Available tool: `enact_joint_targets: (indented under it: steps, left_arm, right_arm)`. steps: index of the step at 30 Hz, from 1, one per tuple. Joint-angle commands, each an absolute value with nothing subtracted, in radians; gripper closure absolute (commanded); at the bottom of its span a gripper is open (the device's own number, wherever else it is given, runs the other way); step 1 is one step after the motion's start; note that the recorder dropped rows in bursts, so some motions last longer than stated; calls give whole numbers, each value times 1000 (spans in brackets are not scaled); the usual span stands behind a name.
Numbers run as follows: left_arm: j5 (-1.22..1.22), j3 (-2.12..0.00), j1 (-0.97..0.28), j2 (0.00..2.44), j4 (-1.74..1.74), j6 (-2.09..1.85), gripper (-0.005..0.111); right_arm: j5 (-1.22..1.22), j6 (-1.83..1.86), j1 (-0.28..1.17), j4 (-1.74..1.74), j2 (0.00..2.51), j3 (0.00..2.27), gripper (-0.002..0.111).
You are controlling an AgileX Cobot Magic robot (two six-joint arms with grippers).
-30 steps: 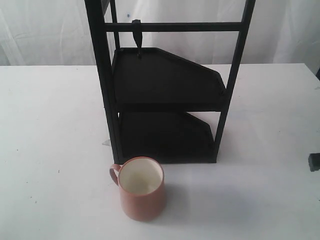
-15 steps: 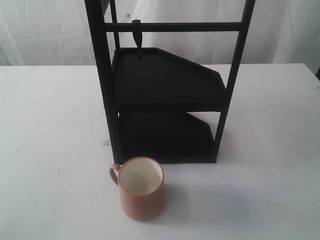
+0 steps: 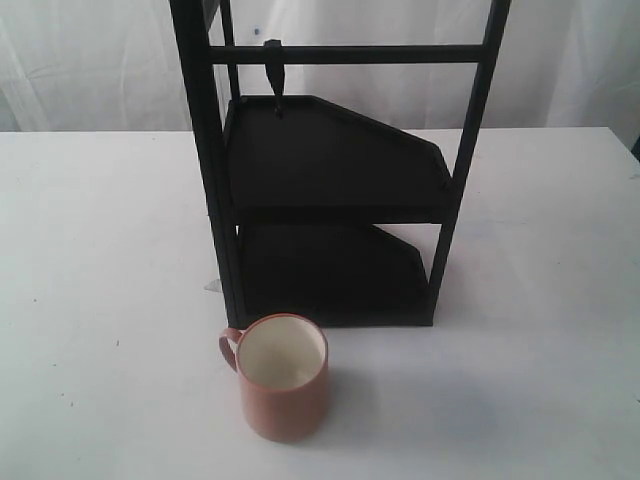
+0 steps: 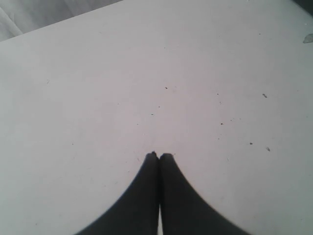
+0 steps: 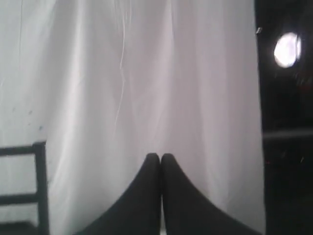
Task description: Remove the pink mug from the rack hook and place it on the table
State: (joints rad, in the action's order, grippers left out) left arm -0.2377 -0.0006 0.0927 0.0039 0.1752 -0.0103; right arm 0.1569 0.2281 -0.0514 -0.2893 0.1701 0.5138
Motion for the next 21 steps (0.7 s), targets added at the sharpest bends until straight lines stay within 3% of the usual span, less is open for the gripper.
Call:
enact_joint_targets:
  steps: [1,5,7,10,17,21]
  left_arm:
    - [-236,0,92,0,168,0,107]
    - [-236,0,92,0,168,0,107]
    - [-236,0,92,0,168,0,107]
    - [-236,0,92,0,168,0,107]
    - [-237,0,92,0,168,0,107]
    - [-237,0,92,0,168,0,107]
  right_arm:
    - [-110,304,-73,-274,152,452,108]
    - [-409,143,-73,-209,76,228,108]
    - [-424,12,-73,-172,13,114,108]
    - [-337,-91,-73,-72,0,0,108]
    - [331,-89,-73,-67,0,0,108]
    - [309,0,-73,-51,0,0,108]
